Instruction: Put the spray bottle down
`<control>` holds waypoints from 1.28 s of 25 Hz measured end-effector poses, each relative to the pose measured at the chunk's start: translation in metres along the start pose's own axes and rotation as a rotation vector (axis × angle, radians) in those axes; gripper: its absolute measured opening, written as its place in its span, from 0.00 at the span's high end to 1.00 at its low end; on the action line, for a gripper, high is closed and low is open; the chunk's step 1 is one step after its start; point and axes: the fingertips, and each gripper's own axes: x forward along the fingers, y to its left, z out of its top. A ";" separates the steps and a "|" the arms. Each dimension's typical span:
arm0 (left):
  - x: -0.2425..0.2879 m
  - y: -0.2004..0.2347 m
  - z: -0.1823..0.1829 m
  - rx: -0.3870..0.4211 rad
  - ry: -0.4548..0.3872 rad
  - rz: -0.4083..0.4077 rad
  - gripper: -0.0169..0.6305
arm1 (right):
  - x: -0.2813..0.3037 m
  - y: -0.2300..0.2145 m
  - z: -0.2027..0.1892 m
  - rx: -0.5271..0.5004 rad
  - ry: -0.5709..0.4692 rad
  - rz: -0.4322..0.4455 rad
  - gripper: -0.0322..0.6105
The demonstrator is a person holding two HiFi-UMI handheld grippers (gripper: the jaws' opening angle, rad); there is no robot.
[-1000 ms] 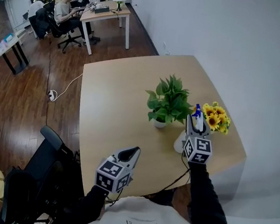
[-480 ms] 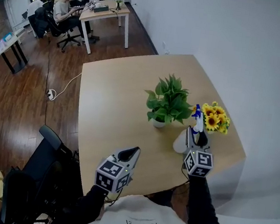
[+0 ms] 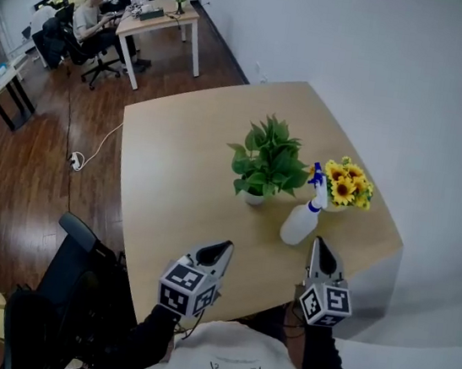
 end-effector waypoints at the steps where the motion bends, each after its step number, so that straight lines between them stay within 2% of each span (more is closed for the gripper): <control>1: 0.001 -0.002 0.002 0.003 -0.004 -0.005 0.99 | -0.001 0.003 0.006 0.020 -0.009 0.013 0.96; 9: 0.000 -0.011 0.011 0.016 -0.027 -0.023 0.99 | 0.001 0.022 0.017 -0.025 0.073 0.071 0.98; 21: -0.001 -0.006 0.020 0.021 -0.044 -0.007 0.99 | 0.012 0.034 0.023 -0.004 0.104 0.137 0.98; 32: 0.001 -0.004 0.021 0.019 -0.037 0.001 0.99 | 0.020 0.039 0.021 0.020 0.137 0.153 0.98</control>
